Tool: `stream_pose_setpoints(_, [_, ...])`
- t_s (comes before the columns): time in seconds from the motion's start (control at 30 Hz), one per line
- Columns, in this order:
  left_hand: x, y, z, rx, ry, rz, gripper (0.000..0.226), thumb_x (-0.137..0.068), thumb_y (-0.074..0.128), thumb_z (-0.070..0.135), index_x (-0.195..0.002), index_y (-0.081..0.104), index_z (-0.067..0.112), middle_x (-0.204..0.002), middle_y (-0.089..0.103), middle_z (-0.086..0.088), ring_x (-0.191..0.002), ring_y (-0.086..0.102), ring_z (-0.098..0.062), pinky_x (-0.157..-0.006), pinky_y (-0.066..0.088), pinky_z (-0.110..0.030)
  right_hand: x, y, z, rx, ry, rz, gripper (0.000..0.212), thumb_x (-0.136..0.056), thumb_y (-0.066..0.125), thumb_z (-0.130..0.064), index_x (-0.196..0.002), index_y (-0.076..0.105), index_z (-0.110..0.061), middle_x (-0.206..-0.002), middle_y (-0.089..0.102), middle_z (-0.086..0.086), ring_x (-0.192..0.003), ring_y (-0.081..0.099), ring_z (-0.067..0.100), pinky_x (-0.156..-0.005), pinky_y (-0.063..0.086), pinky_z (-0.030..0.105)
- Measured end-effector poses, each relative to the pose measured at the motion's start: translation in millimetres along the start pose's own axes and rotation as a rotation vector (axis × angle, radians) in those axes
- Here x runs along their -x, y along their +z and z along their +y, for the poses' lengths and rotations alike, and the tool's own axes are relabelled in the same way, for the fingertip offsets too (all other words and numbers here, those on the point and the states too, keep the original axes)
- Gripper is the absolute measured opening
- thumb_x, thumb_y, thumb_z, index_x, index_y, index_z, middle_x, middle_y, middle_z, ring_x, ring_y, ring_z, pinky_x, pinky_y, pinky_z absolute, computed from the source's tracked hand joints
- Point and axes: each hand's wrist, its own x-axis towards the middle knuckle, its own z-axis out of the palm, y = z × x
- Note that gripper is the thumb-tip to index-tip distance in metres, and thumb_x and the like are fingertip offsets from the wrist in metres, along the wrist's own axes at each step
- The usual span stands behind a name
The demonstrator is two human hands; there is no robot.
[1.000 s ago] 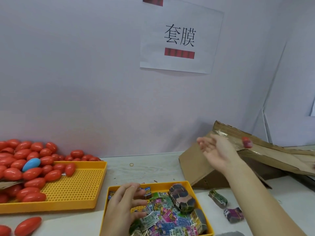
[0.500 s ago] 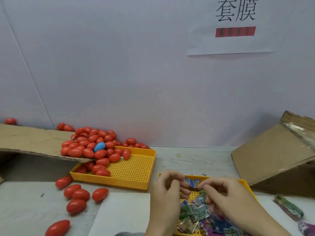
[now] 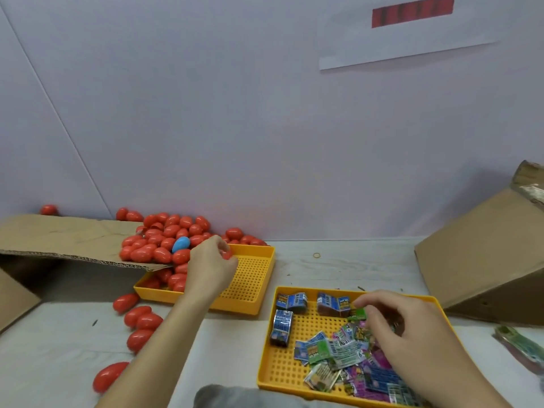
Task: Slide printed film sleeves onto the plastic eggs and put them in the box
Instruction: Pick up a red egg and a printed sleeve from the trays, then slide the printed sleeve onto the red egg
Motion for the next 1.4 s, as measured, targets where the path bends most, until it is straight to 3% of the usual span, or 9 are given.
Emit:
stream_pose_setpoints(0.17, [-34, 24, -9, -0.314, 0.043, -0.054, 0.026, -0.088, 0.07, 0.02, -0.104, 0.056, 0.004, -0.109, 0.059, -0.018, -0.102, 0.059, -0.037, -0.081, 0.048, -0.042, -4, 0, 6, -0.039, -0.025, 0.02, 0.025, -0.093, 0.062, -0.016, -0.081, 0.071, -0.036, -0.074, 0.069, -0.013, -0.06, 0.059, 0.002, -0.054, 0.039, 0.012])
stream_pose_setpoints(0.43, [-53, 35, 2, -0.51, 0.057, -0.074, 0.011, -0.088, 0.061, 0.004, -0.1, 0.062, 0.003, -0.104, 0.064, -0.02, -0.097, 0.064, -0.039, -0.07, 0.053, -0.043, -3, -4, 11, -0.078, -0.057, 0.095, 0.022, -0.095, 0.059, -0.022, -0.083, 0.072, -0.036, -0.08, 0.067, -0.026, -0.065, 0.06, -0.002, -0.056, 0.041, 0.01])
stream_pose_setpoints(0.6, [-29, 24, 31, -0.581, 0.17, 0.04, 0.011, -0.093, 0.055, 0.009, -0.103, 0.055, 0.005, -0.1, 0.066, -0.019, -0.091, 0.066, -0.039, -0.063, 0.051, -0.04, -3, -3, 12, -0.137, -0.066, 0.088, 0.023, -0.096, 0.057, -0.021, -0.087, 0.071, -0.036, -0.077, 0.068, -0.014, -0.055, 0.056, 0.002, -0.049, 0.038, 0.012])
stream_pose_setpoints(0.67, [-12, 16, 52, -0.455, 0.213, 0.083, 0.014, -0.094, 0.055, 0.01, -0.107, 0.053, 0.004, -0.1, 0.064, -0.02, -0.092, 0.064, -0.042, -0.068, 0.054, -0.044, -2, -2, 10, -0.137, -0.069, 0.085, 0.023, -0.096, 0.058, -0.021, -0.088, 0.07, -0.038, -0.074, 0.068, -0.012, -0.055, 0.056, 0.002, -0.049, 0.039, 0.014])
stream_pose_setpoints(0.77, [23, 5, 88, -0.092, 0.153, -0.068, 0.024, -0.093, 0.063, 0.015, -0.116, 0.062, 0.011, -0.103, 0.068, -0.01, -0.091, 0.066, -0.029, -0.074, 0.056, -0.036, 0, -1, 6, -0.118, -0.077, 0.079, 0.022, -0.095, 0.06, -0.021, -0.091, 0.068, -0.042, -0.078, 0.068, -0.016, -0.058, 0.056, 0.0, -0.052, 0.04, 0.013])
stream_pose_setpoints(0.87, [74, 5, 110, 0.488, -0.083, -0.381, 0.016, -0.092, 0.068, 0.019, -0.106, 0.071, 0.025, -0.091, 0.072, -0.002, -0.077, 0.072, -0.019, -0.071, 0.058, -0.03, 1, -1, 3, -0.124, -0.088, 0.076, 0.026, -0.091, 0.066, -0.019, -0.1, 0.065, -0.044, -0.083, 0.065, -0.019, -0.064, 0.057, -0.002, -0.055, 0.04, 0.01])
stream_pose_setpoints(1.0, [128, 23, 110, 0.928, -0.256, -0.476, 0.03, -0.099, 0.055, 0.01, -0.085, 0.079, 0.022, -0.076, 0.074, -0.004, -0.065, 0.07, -0.02, -0.055, 0.05, -0.025, 2, -1, -2, -0.171, -0.123, 0.064, 0.041, -0.085, 0.073, -0.014, -0.108, 0.061, -0.046, -0.099, 0.058, -0.024, -0.09, 0.062, 0.003, -0.059, 0.049, 0.016])
stream_pose_setpoints(1.23, [139, 26, 103, 0.925, -0.14, -0.37, 0.022, -0.095, 0.062, 0.033, -0.081, 0.074, 0.02, -0.054, 0.063, -0.008, -0.046, 0.057, -0.014, -0.043, 0.041, -0.021, 3, 2, 0, -0.159, -0.155, -0.028, 0.03, -0.087, 0.073, -0.016, -0.103, 0.069, -0.041, -0.101, 0.068, -0.023, -0.099, 0.064, -0.001, -0.074, 0.054, 0.019])
stream_pose_setpoints(1.4, [139, 25, 93, 0.88, 0.009, -0.388, 0.025, -0.102, 0.051, 0.026, -0.087, 0.071, 0.03, -0.073, 0.072, -0.007, -0.056, 0.066, -0.02, -0.047, 0.043, -0.024, -2, 11, 1, -0.383, -0.043, -0.003, 0.024, -0.083, 0.061, -0.042, -0.101, 0.075, -0.033, -0.089, 0.075, -0.016, -0.086, 0.069, 0.0, -0.069, 0.053, 0.016])
